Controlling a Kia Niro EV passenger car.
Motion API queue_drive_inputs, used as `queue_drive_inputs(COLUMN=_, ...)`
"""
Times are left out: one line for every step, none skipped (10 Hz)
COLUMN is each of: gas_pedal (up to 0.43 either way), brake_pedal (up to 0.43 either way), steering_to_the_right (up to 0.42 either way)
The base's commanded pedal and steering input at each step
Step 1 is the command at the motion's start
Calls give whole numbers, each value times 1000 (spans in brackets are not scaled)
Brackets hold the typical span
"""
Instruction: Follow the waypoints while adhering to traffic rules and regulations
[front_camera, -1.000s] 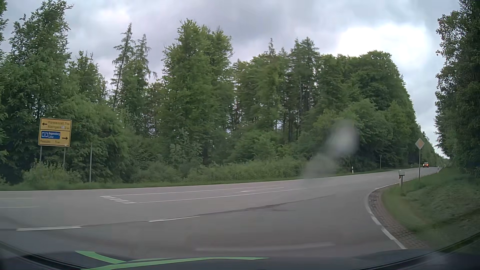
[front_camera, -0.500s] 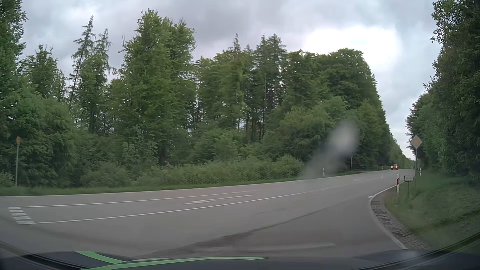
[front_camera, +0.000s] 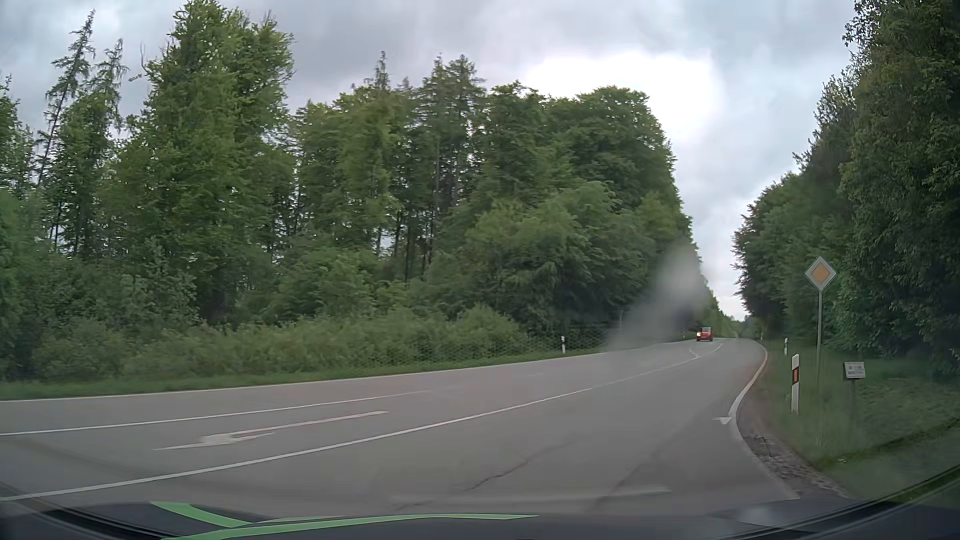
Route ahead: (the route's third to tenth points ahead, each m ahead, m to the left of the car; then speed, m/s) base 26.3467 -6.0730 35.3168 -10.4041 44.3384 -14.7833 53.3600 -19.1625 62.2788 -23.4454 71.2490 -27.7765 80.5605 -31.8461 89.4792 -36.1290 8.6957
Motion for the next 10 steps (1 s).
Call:
queue_drive_inputs(gas_pedal=287, brake_pedal=0, steering_to_the_right=175)
queue_drive_inputs(gas_pedal=339, brake_pedal=0, steering_to_the_right=174)
queue_drive_inputs(gas_pedal=339, brake_pedal=0, steering_to_the_right=175)
queue_drive_inputs(gas_pedal=339, brake_pedal=0, steering_to_the_right=174)
queue_drive_inputs(gas_pedal=350, brake_pedal=0, steering_to_the_right=174)
queue_drive_inputs(gas_pedal=350, brake_pedal=0, steering_to_the_right=171)
queue_drive_inputs(gas_pedal=370, brake_pedal=0, steering_to_the_right=165)
queue_drive_inputs(gas_pedal=398, brake_pedal=0, steering_to_the_right=158)
queue_drive_inputs(gas_pedal=421, brake_pedal=0, steering_to_the_right=150)
queue_drive_inputs(gas_pedal=441, brake_pedal=0, steering_to_the_right=141)
